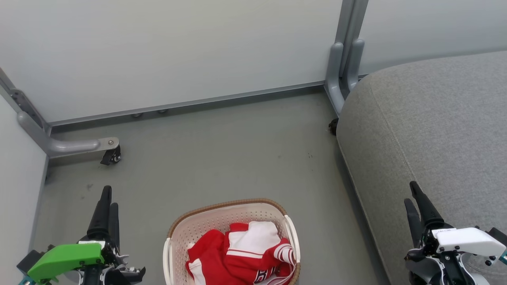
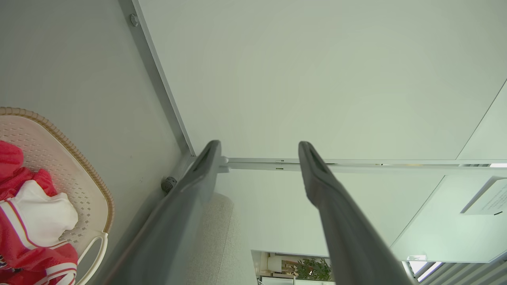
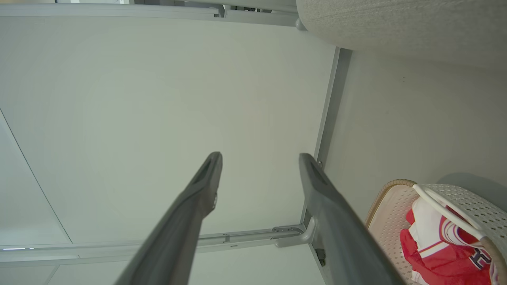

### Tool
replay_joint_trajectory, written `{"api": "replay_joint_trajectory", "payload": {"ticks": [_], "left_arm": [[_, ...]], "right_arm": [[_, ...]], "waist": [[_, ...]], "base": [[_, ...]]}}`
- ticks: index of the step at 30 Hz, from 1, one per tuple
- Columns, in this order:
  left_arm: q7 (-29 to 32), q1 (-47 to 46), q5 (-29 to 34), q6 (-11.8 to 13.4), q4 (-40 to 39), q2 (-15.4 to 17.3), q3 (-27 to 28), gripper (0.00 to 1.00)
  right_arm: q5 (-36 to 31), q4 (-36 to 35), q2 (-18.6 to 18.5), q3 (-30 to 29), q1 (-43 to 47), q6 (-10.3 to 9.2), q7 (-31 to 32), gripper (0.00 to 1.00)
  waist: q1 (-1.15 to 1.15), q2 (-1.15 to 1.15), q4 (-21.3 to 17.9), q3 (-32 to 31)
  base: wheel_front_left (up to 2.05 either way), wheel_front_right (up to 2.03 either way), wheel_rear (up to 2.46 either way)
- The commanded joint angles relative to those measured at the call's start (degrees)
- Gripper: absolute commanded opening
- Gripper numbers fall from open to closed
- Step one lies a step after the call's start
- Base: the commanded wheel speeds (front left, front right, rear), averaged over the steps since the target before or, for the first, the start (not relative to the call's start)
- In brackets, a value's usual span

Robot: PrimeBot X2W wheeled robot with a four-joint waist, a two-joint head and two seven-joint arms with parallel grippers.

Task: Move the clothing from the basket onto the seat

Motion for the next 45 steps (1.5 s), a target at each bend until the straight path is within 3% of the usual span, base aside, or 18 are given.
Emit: {"api": "replay_joint_trajectory", "payload": {"ticks": [1, 17, 45], "left_arm": [[-0.53, -1.09, 1.33, -0.34, -1.32, 0.23, -0.24, 1.00], [-4.50, -2.53, 15.03, -0.63, -3.29, 0.34, -0.88, 1.00], [-10.13, -3.47, 46.11, 3.73, -5.59, 0.51, -6.04, 1.00]], "right_arm": [[-1.33, -1.38, -0.21, -0.31, -0.65, 0.03, -0.51, 1.00], [-16.68, -4.72, 0.87, -0.27, -1.08, 0.03, -3.11, 1.00], [-43.66, -10.59, 2.42, 0.16, -0.82, 0.03, -6.78, 1.00]], "waist": [[0.00, 0.04, 0.01, 0.03], [0.00, 0.10, 0.15, 0.37], [0.00, 0.20, 0.33, 1.47]], "base": [[0.00, 0.00, 0.00], [0.00, 0.00, 0.00], [0.00, 0.00, 0.00]]}}
